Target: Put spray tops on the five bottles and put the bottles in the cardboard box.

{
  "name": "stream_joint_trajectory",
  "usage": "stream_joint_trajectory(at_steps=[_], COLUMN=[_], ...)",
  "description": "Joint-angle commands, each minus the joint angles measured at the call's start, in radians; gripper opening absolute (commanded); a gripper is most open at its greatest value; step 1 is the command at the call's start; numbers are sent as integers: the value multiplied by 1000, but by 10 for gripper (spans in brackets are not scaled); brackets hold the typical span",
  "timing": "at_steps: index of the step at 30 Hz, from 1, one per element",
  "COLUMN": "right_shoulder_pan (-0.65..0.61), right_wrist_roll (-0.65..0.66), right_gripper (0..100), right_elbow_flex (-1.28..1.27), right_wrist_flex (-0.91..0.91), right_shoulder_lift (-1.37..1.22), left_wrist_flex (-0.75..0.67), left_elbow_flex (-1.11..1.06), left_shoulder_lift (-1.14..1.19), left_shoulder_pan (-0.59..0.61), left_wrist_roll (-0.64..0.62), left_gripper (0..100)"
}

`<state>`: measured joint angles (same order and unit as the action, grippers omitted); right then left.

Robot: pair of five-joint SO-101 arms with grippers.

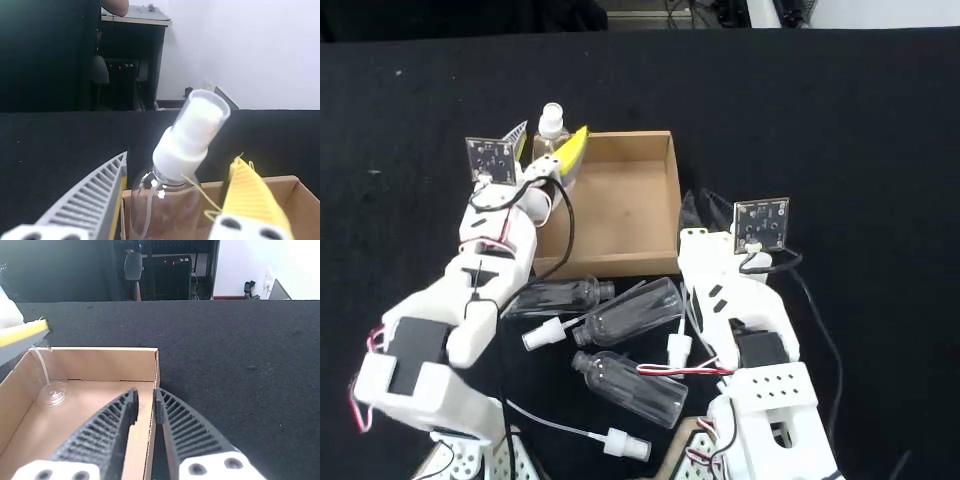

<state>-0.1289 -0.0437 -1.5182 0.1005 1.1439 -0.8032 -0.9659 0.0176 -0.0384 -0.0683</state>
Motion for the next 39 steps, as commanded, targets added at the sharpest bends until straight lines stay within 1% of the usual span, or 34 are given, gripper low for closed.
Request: stream_joint_trajectory(at_steps=[1,10,19,24,30,34,39], right_shoulder_pan=[-14,-15,-15,-15,-15,-15,-15], right_wrist_roll=[8,8,8,8,8,8,8], right_gripper=[50,50,50,50,50,50,50], right_elbow_flex=[13,13,12,10,12,12,10], right_wrist_flex=[-34,-34,-34,-34,-34,-34,-34], right_shoulder_lift=[15,13,13,13,13,13,13], left_wrist_flex=[5,5,5,23,304,439,681], left_elbow_flex=[-39,-153,-315,-378,-380,-389,-389], left_shoulder_lift=[-106,-192,-373,-480,-617,-779,-976], left_shoulder_pan=[10,12,12,64,99,111,113], left_wrist_roll=[0,5,5,0,-3,-3,-3], left_gripper=[229,229,228,224,228,228,228])
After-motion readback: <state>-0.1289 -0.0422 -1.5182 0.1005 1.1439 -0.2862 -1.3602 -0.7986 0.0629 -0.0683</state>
